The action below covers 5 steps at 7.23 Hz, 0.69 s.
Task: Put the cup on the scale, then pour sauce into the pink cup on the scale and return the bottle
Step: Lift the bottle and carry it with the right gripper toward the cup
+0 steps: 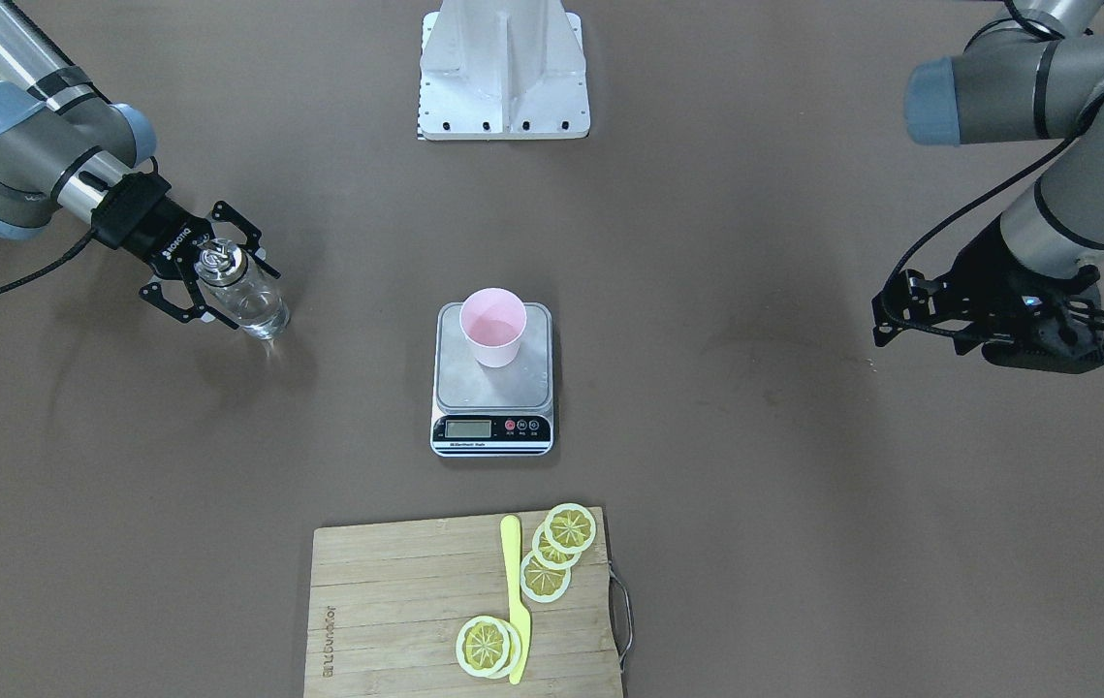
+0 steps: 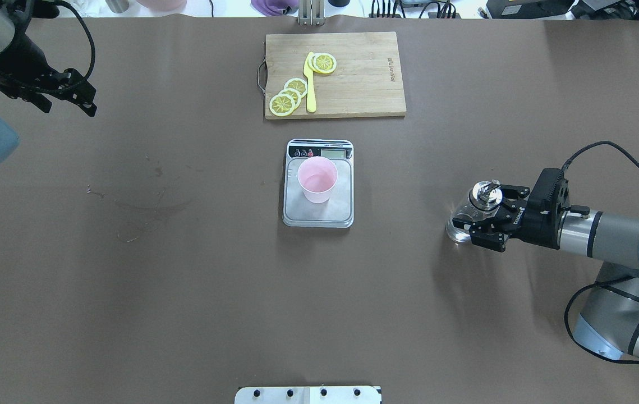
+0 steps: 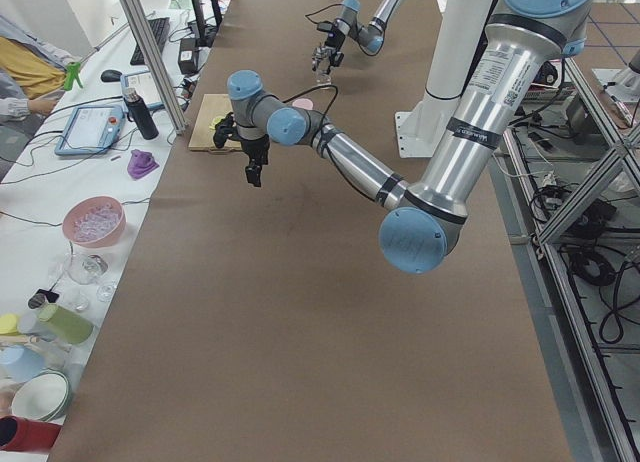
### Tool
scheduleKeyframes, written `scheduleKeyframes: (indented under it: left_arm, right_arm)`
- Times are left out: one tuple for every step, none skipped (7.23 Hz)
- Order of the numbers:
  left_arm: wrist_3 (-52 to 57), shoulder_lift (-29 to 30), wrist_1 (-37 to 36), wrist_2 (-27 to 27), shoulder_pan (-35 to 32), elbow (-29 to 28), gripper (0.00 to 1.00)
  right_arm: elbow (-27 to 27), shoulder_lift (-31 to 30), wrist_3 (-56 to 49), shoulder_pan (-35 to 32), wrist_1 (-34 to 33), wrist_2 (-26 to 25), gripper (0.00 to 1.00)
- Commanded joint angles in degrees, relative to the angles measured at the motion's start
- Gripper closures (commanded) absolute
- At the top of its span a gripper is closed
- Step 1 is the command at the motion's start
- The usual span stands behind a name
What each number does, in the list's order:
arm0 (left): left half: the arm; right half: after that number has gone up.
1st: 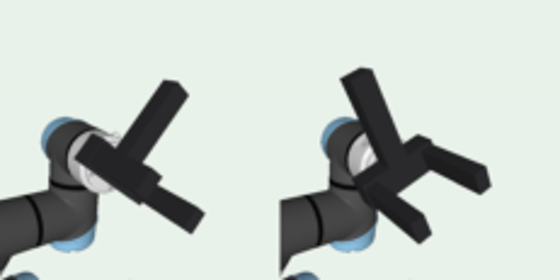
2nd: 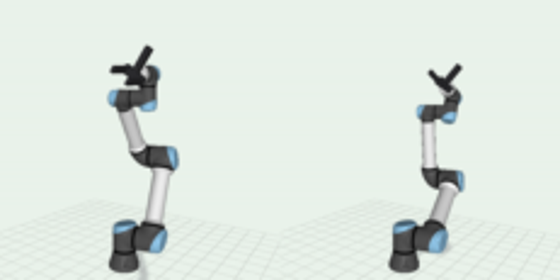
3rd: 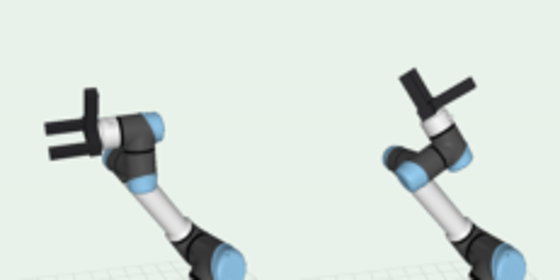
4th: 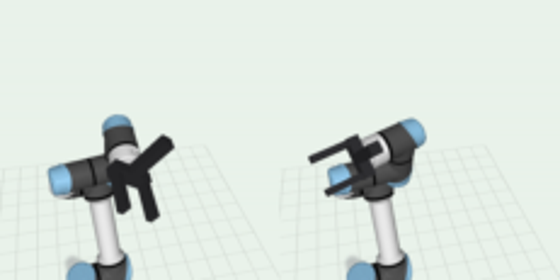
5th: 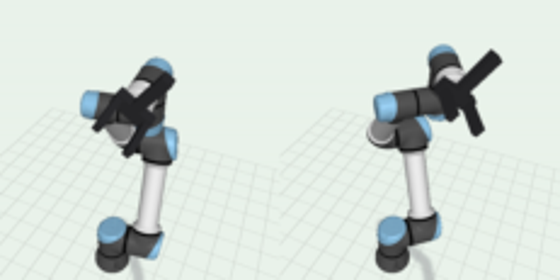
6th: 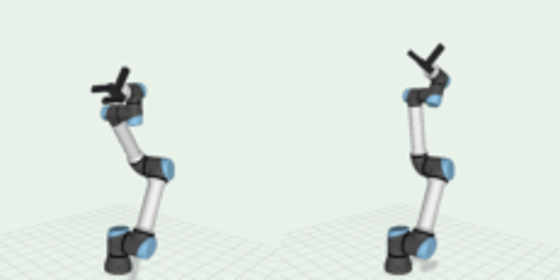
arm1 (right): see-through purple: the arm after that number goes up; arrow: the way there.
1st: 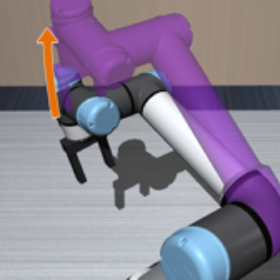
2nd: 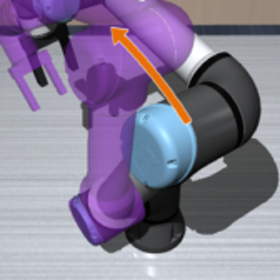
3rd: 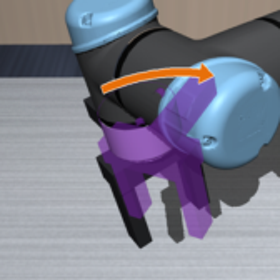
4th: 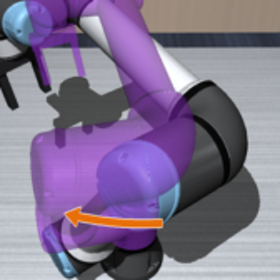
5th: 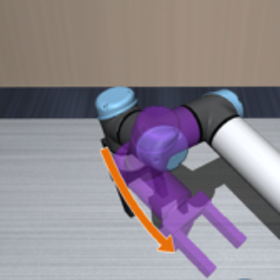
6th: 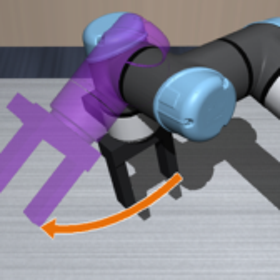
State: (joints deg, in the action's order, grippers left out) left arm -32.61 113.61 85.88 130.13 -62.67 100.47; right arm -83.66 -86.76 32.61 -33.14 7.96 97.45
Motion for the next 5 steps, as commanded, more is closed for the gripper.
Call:
scheduleKeyframes:
  left_arm:
    - [0.0, 0.0, 0.0, 0.0, 0.0, 0.0, 0.1]
    - [0.0, 0.0, 0.0, 0.0, 0.0, 0.0, 0.1]
    - [0.0, 0.0, 0.0, 0.0, 0.0, 0.1, 0.1]
    - [0.0, 0.0, 0.0, 0.0, 0.0, 0.1, 0.1]
    - [0.0, 0.0, 0.0, 0.0, 0.0, 0.1, 0.1]
  right_arm:
    - [0.2, 1.5, 0.1, 0.0, 0.0, -3.1, 0.48]
    - [0.1, 1.5, -0.4, -0.1, 0.0, -3.3, 0.63]
    - [-0.4, 1.5, -0.4, -0.2, 0.0, -4.4, 1.0]
    - [-1.3, 1.5, 0.0, -0.2, -0.1, -6.6, 1.0]
    - [-2.0, 2.3, 0.2, 0.0, -0.8, -8.7, 1.0]
